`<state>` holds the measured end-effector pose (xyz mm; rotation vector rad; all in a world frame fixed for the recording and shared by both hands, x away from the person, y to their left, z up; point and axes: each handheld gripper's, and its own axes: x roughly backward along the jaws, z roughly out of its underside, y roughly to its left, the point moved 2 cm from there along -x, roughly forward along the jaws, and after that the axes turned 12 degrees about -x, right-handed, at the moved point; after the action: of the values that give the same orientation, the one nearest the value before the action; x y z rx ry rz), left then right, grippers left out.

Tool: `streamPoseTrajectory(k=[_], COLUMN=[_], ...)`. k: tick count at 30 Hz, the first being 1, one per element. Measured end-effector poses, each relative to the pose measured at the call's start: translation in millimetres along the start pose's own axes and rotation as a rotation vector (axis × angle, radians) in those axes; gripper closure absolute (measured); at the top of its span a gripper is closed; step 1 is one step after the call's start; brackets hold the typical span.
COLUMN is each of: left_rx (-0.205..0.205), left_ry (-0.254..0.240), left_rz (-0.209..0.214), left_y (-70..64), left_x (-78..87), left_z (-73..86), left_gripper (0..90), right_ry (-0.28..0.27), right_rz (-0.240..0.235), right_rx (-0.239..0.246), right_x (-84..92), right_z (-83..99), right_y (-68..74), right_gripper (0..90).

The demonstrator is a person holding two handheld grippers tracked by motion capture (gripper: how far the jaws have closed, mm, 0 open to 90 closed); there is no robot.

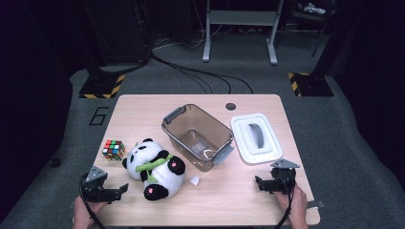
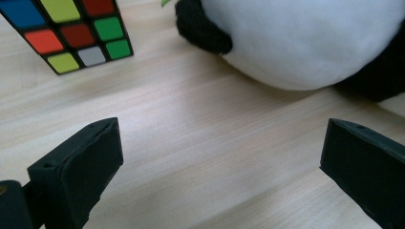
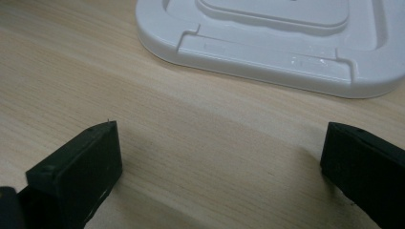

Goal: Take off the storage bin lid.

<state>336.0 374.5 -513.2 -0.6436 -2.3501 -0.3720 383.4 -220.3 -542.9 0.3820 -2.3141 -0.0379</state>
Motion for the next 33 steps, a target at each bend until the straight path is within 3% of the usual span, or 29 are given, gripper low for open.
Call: streamPoseTrajectory(k=[16,19,27,33], left_rx=[-0.033,-0.061,-0.111,-0.162], left_ry=[-0.057,-0.065,-0.075,-0.088], left_rz=[0.011,0.008,0.047,0.089], left_y=[8.7,8.3,4.6,-7.2], left_x=[33.8,40.5,43.2,35.7], left_z=[-42.2,-56.8,-84.5,-103.7], left_gripper=[0.0,0.0,0.0,0.0], right_ry=[-0.001,-0.003,-0.004,-0.003], right_rz=[-0.008,-0.006,-0.004,-0.006], right_rx=[-0.002,-0.003,-0.006,-0.003], right_x=[-0.1,-0.2,-0.4,-0.2], right_z=[-0.1,-0.1,-0.1,-0.1], right_y=[-0.1,-0.1,0.0,-0.1], right_gripper=[0.0,0.0,0.0,0.0])
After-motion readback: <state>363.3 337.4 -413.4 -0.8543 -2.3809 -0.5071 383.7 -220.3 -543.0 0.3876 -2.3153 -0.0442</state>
